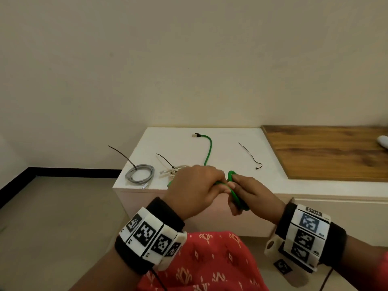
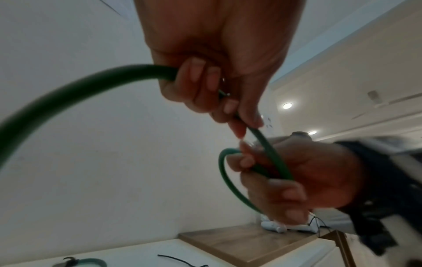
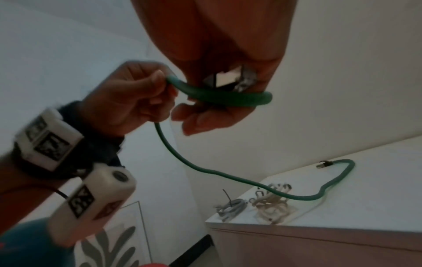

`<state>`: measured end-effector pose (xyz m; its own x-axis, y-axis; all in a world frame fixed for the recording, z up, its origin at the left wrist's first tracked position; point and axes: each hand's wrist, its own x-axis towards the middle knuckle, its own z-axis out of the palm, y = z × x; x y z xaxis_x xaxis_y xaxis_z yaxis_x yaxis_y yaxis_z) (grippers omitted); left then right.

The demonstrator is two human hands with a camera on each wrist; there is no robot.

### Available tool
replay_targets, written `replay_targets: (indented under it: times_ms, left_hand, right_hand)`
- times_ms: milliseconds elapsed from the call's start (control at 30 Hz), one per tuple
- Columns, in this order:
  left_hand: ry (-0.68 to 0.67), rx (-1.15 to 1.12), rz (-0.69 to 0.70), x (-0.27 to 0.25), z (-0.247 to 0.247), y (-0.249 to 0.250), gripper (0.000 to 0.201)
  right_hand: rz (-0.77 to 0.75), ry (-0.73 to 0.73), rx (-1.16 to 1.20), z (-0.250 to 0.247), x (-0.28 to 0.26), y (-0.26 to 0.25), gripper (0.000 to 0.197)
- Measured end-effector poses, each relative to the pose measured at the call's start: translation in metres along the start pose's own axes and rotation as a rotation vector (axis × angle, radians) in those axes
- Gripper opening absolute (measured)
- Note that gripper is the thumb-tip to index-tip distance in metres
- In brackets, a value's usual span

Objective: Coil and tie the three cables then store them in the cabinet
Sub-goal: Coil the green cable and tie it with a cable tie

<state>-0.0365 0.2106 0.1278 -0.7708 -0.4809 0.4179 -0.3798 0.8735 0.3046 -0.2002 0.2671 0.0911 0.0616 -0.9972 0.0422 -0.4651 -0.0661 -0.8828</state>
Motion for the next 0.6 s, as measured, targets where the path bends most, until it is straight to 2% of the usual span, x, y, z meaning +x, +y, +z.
replay_targets:
  times_ms: [100,167,267,333,400,467,500,600]
  left_hand:
    - [0.1,-0.175,-0.118,0.001,0.001,-0.012,0.045]
    - [0.175,-0.377,-0.21,0.003,0.002,-0.019,0.033]
    - [0.205,-0.627,-0.292,0.009,0.009,-0.022,0.02]
    - [0.214,-0.796,-0.299,0.009,0.014,-0.025,0.021]
    - [0.205,-0.953,-0.296,0.007,0.019,-0.028,0.022]
    - [0.181,-1.025,-0.287,0.003,0.026,-0.03,0.026]
    - [0.173,-1.024,-0.281,0.0,0.031,-0.03,0.027]
    - [0.18,-0.977,-0.278,-0.01,0.048,-0.036,0.029]
  right_hand:
    - [0.05,-0.103,0.236,0.004,-0.004,-0.007,0.035]
    - [0.071,-0.101,0.395,0.005,-0.005,-0.012,0.043]
    - [0.132,-0.121,0.656,0.002,-0.006,-0.022,0.053]
    - [0.152,-0.172,0.827,-0.005,-0.005,-0.027,0.049]
    - [0.138,-0.301,1.068,-0.014,-0.004,-0.031,0.041]
    - [0.104,-0.489,1.35,-0.023,-0.004,-0.037,0.036]
    - [0.069,-0.524,1.434,-0.025,-0.004,-0.041,0.035]
    - [-0.065,-0.495,1.529,-0.031,-0.005,-0.049,0.034]
